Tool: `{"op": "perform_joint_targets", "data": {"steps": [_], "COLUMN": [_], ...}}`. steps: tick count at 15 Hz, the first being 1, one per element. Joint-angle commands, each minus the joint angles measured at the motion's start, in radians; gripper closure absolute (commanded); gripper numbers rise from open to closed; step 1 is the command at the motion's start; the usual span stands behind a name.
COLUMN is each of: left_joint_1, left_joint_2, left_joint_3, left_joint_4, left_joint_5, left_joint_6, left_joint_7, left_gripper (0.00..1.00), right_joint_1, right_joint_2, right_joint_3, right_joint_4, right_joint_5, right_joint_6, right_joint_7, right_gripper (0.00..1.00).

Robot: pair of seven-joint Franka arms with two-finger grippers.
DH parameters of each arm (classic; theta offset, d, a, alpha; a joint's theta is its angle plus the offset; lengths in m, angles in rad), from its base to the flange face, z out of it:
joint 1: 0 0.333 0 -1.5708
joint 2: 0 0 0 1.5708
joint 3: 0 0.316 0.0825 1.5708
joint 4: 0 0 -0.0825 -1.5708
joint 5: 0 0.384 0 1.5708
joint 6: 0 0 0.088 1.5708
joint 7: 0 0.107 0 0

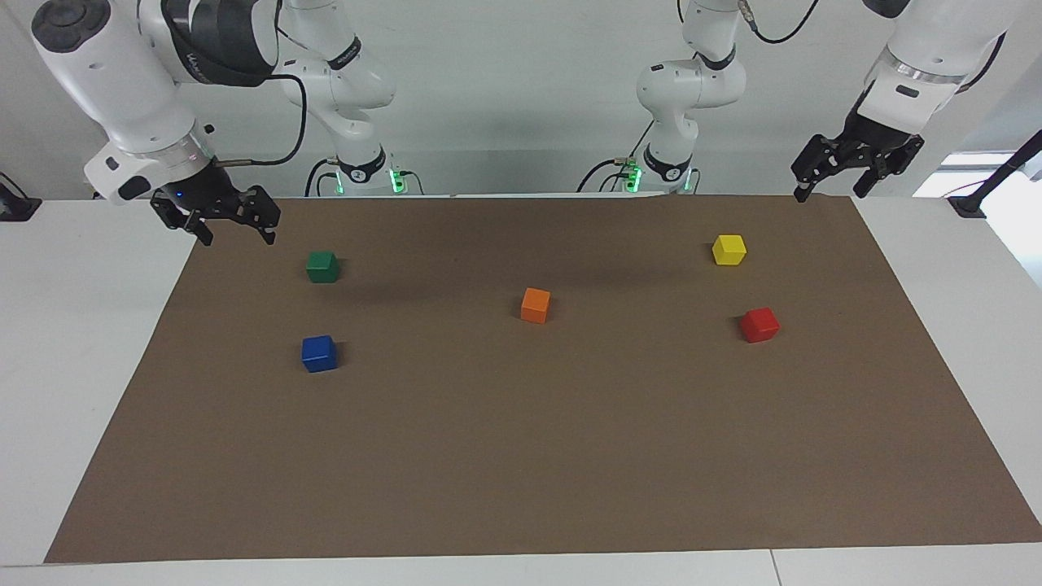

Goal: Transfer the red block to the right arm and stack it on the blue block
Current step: 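Reach the left gripper to the red cube and grasp it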

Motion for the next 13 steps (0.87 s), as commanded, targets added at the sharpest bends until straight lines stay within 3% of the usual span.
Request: {"op": "perform_joint_targets", "data": {"steps": [1,8,13], "left_joint_1": [-0.008,-0.003,0.001], "left_joint_2": [-0.001,0.009,0.035], "left_joint_3": [0.012,0.037,0.048], "left_joint_4": [0.003,-0.04,-0.189], "left_joint_5": [-0.012,-0.002,-0.002], "left_joint_6": [0.011,0.079,0.246], "left_joint_7": [0.016,0.018,0.088], "left_gripper": [0.0,0.0,0.0], "right_joint_1": [-0.015,-0.017,-0.024], "right_joint_2": [-0.001,-0.001,0.001], "right_joint_3": [0.008,0.008,0.008], "right_joint_4": [-0.001,-0.001,0.0], "right_joint_5": [-0.002,0.001,0.001], "right_joint_6": [-0.008,-0.008,-0.002], "right_joint_7": [-0.008,-0.008,-0.008], "right_gripper": [0.0,0.0,0.0]}}
